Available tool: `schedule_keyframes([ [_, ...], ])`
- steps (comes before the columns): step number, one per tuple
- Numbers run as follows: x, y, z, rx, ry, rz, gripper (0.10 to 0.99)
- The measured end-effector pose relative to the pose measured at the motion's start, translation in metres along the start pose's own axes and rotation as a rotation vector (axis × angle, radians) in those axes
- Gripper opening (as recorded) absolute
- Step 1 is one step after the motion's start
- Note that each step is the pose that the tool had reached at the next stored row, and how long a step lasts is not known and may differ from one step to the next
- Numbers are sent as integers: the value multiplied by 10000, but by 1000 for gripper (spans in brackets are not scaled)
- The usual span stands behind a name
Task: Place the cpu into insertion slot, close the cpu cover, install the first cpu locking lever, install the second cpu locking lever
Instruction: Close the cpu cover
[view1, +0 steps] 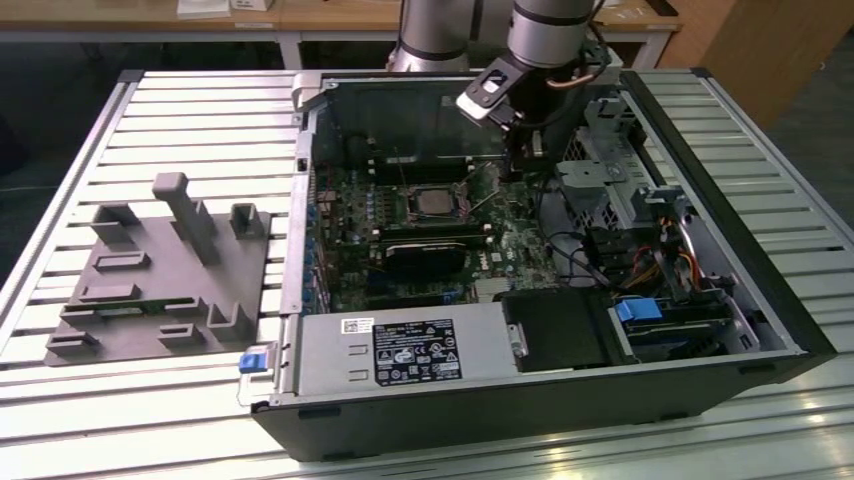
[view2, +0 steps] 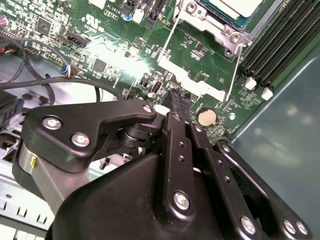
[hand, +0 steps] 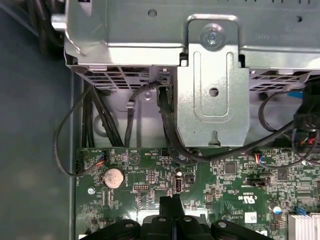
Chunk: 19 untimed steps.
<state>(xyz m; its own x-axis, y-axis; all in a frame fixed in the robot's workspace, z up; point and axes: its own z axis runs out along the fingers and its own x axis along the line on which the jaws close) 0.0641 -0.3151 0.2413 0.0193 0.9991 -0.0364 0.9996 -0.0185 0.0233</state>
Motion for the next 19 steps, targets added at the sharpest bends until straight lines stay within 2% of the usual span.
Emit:
schedule_keyframes([
  [5,3,-2,78,0,-1,0,102],
  [10,3,-2,82,0,-2,0,102],
  [15,3,4,85,541,-11,-20,102],
  [18,3,8,88,923,-18,-34,102],
  [19,3,9,88,1022,-21,-37,102],
])
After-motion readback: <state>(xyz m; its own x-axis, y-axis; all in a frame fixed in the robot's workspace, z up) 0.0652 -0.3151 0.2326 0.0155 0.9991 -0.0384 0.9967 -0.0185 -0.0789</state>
